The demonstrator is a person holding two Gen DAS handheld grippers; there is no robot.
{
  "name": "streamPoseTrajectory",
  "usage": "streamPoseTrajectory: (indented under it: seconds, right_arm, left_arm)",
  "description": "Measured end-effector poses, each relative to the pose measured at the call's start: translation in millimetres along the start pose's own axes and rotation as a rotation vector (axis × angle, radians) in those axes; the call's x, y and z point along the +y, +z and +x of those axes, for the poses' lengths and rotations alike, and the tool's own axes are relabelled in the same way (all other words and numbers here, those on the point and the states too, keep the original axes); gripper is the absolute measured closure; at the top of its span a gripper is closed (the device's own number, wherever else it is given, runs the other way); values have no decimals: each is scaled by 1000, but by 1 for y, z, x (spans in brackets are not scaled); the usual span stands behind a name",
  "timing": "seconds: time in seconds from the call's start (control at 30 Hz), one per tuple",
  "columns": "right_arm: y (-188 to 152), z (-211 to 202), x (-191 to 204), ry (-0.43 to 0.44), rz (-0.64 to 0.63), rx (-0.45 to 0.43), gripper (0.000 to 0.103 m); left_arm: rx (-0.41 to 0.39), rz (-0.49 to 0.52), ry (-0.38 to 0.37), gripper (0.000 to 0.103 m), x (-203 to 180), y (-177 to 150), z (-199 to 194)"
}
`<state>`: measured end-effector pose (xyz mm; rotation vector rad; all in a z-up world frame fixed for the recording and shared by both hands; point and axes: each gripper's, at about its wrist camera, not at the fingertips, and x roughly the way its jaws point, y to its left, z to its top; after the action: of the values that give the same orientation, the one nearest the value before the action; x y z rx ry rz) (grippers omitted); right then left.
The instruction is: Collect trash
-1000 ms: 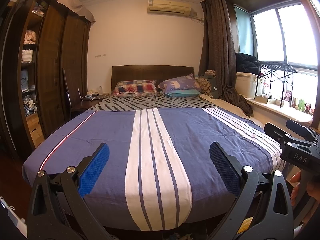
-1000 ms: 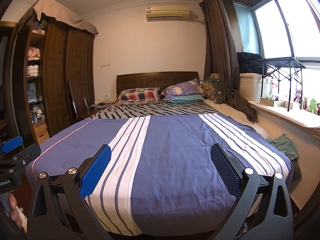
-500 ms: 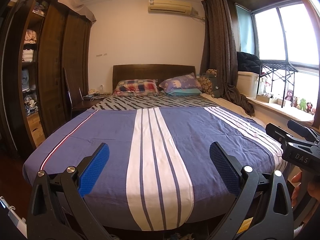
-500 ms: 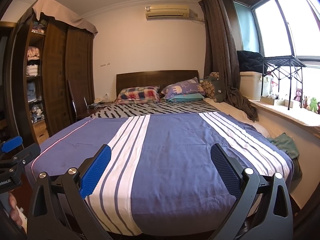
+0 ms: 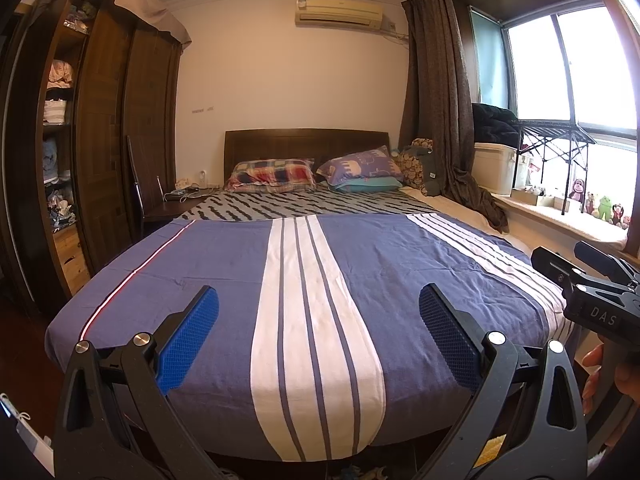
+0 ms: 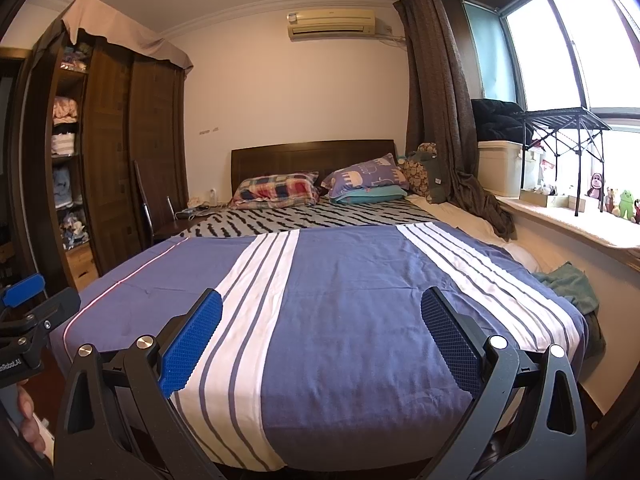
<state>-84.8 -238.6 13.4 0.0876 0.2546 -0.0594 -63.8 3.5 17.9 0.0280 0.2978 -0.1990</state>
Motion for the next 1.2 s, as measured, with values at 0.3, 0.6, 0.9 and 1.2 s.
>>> streamPoseTrajectory:
  seconds: [0.3, 0.6, 0.9, 1.2]
  right_arm:
    - [0, -1, 0, 0, 2, -2, 3]
    - [0, -1, 0, -2, 1, 2, 3]
    - [-3, -1, -1, -9, 6, 8, 3]
    - [-2, 2, 1, -9, -3, 13, 3]
  left_arm:
    - [6, -4, 2, 8, 1, 1, -2]
    - [-13, -12, 2, 8, -2, 1, -8]
    - [2, -35, -3, 8, -2, 3, -6]
    - [-4, -36, -13, 8, -2, 3, -7]
